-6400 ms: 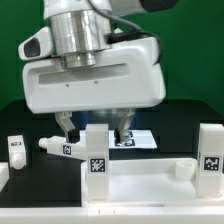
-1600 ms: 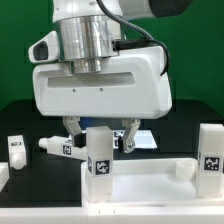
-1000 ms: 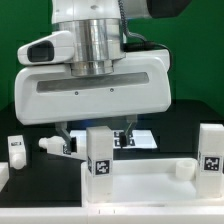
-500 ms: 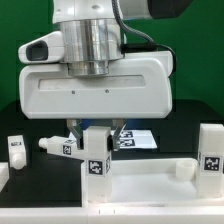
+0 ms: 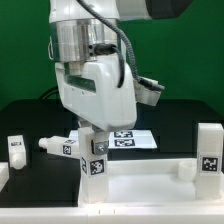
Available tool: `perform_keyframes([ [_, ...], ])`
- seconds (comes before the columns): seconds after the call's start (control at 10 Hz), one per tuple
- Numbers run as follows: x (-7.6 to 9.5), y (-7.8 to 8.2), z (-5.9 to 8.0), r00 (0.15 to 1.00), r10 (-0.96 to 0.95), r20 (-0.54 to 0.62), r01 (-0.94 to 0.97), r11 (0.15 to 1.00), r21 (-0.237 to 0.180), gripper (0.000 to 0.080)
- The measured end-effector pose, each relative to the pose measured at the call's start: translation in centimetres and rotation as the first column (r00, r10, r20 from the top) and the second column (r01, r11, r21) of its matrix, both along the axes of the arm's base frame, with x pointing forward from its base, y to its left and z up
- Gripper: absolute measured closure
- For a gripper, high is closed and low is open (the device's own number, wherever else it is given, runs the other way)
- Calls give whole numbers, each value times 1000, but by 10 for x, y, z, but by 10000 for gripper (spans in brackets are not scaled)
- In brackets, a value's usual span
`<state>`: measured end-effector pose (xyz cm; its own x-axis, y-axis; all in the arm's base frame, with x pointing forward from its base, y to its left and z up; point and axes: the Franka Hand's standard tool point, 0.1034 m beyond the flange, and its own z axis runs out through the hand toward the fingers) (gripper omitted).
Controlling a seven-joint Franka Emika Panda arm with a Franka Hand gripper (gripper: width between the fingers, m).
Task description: Assemble desk
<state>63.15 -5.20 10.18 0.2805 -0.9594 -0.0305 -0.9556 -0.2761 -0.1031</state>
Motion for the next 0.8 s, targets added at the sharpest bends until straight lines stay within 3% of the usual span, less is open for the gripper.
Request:
perform_keyframes([
  [0.2,0,1,0,994,-111,-7,111,994,12,515],
  [0.3,-1,2,0,964,-266,-27,266,963,38,515],
  [0.6,-1,2,0,777,-624,-87,630,773,80,515],
  [0.8,-2,2,0,765,-638,-85,644,762,74,508],
])
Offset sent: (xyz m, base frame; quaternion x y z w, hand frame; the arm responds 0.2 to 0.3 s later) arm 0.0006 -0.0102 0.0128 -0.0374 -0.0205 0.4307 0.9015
